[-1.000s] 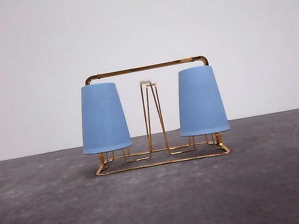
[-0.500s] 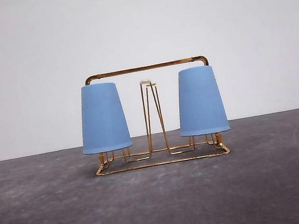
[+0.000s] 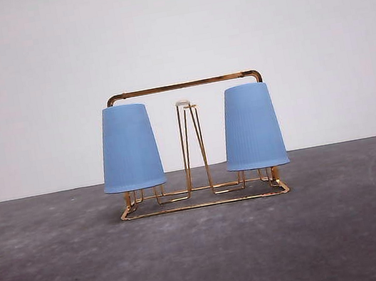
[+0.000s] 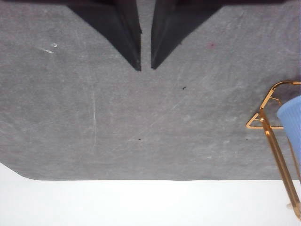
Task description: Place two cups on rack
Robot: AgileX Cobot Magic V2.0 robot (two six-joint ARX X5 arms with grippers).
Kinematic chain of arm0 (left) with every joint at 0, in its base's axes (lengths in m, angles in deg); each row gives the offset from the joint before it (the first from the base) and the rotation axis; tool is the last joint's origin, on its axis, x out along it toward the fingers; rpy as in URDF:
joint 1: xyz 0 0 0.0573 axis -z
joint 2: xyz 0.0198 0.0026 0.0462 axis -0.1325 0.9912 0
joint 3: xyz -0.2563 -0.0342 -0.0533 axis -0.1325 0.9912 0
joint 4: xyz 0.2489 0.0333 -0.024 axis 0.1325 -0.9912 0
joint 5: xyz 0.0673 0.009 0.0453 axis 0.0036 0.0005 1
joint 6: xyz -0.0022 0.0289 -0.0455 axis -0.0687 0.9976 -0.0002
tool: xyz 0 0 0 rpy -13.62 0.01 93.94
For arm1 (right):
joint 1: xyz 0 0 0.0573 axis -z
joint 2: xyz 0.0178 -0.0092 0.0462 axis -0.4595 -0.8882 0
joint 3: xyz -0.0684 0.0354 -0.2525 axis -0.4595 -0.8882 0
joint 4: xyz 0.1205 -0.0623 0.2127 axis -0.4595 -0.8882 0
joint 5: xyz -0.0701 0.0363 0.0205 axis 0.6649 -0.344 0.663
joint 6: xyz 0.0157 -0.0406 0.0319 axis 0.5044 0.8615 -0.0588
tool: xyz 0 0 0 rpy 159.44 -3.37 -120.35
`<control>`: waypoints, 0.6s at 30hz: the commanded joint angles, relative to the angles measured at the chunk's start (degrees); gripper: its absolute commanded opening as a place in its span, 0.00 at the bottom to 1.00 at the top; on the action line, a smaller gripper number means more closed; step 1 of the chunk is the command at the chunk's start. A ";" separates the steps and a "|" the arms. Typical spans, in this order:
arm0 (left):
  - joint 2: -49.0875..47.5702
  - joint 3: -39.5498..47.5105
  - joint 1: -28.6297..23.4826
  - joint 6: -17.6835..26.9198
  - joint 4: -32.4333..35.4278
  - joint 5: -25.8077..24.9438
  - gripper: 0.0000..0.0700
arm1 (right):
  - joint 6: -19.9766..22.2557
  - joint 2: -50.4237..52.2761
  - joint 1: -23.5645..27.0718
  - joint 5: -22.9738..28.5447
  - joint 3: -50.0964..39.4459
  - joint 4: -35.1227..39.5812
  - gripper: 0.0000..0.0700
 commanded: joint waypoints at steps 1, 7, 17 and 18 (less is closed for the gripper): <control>-0.07 0.85 0.04 -0.24 -0.11 -0.07 0.00 | -0.55 -0.07 0.00 0.00 -0.15 0.59 0.05; -0.07 0.85 0.04 -0.24 -0.11 -0.07 0.00 | -0.55 -0.07 0.00 0.00 -0.15 0.59 0.05; -0.07 0.85 0.04 -0.24 -0.13 -0.07 0.00 | -0.55 -0.07 0.00 0.00 -0.15 0.59 0.05; -0.07 0.85 0.04 -0.24 -0.11 -0.07 0.00 | -0.55 -0.07 0.00 0.00 -0.15 0.59 0.05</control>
